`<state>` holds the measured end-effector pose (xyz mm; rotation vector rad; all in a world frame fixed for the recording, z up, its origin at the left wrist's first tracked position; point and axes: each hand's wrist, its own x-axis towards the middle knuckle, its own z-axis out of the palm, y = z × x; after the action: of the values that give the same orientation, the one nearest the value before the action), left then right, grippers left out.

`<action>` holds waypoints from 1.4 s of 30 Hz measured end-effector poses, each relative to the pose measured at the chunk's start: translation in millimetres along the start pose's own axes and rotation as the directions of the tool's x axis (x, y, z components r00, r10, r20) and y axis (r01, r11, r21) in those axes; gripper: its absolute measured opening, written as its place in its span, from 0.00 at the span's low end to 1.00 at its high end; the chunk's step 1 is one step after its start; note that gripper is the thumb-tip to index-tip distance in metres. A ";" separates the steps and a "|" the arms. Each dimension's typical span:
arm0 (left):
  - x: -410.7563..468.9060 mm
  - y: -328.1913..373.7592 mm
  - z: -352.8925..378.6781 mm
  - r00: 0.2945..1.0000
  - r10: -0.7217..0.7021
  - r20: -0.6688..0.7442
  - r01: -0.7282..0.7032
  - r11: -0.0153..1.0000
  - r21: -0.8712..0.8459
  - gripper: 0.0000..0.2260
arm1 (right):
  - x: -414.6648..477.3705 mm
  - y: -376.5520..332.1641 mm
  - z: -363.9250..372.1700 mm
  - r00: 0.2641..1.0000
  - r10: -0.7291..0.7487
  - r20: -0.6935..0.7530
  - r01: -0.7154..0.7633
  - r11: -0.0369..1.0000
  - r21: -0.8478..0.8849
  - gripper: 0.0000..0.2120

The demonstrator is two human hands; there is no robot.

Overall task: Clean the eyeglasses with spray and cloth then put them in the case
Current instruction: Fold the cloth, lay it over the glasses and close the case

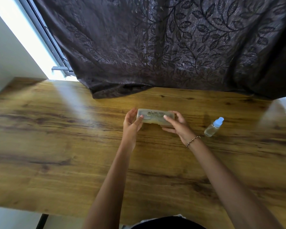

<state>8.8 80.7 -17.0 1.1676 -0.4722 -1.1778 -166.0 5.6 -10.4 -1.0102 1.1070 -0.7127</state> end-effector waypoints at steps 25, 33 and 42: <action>0.0 -0.5 24.5 0.997 -0.056 -0.054 0.059 0.997 0.043 0.15 | 2.9 -9.6 -11.9 0.995 0.071 -0.074 -0.050 0.966 0.255 0.20; 8.7 1.0 36.6 0.990 -0.120 -0.077 0.131 0.980 0.153 0.22 | 1.1 -12.6 -21.4 0.982 0.038 -0.186 0.005 0.974 0.226 0.26; 20.6 -11.3 67.7 0.980 -0.062 -0.191 0.145 0.877 0.458 0.20 | 4.3 -4.7 -38.1 0.883 -0.113 -0.456 0.079 0.993 -0.093 0.26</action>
<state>-43.0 32.5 -6.4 1.7193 -0.5893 -1.0702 -200.7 -11.2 -12.0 -0.9861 1.5102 -1.0363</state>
